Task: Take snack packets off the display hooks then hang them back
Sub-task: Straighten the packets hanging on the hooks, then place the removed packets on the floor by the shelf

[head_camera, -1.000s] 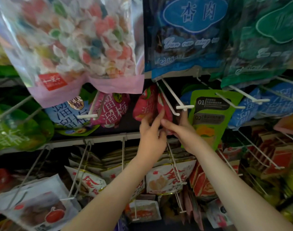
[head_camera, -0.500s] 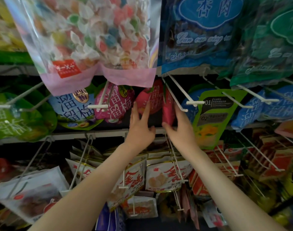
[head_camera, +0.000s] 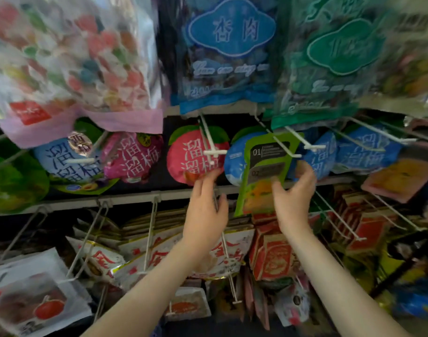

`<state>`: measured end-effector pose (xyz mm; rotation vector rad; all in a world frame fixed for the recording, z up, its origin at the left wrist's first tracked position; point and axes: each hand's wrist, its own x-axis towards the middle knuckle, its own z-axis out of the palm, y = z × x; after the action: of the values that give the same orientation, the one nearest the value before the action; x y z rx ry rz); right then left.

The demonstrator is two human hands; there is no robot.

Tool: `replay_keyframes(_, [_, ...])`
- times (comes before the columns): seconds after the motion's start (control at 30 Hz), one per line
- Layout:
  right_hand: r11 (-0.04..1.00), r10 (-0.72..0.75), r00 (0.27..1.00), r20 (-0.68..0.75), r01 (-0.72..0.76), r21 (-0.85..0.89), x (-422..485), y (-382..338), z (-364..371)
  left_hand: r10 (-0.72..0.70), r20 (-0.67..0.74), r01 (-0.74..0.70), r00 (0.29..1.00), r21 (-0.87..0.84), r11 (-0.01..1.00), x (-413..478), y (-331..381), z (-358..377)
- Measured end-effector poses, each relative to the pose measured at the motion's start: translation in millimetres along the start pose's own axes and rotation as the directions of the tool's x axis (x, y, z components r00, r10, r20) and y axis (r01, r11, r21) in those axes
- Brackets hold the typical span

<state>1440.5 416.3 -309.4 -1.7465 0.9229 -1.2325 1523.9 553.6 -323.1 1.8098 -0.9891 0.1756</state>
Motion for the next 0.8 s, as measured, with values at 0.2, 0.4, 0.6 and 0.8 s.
replay_keyframes(0.2, [0.954, 0.186, 0.904, 0.386, -0.260, 0.148, 48, -10, -23, -0.297, 0.122, 0.319, 0.947, -0.254, 0.913, 45, 43, 49])
replay_keyframes(0.4, [0.955, 0.132, 0.909, 0.396, -0.223, 0.194, 60, -14, -47, -0.362, 0.061, 0.362, 0.930, -0.323, 0.875, 54, 58, 59])
replay_keyframes(0.6, [0.897, 0.116, 0.900, 0.420, -0.277, 0.346, 57, -20, -64, -0.377, 0.252, 0.453, 0.891, -0.547, 0.704, 43, 69, 50])
replay_keyframes(0.8, [0.902, 0.060, 0.856, 0.513, -0.267, 0.340, 52, -27, -78, -0.376, 0.343, 0.507, 0.861, -0.635, 0.583, 35, 82, 38])
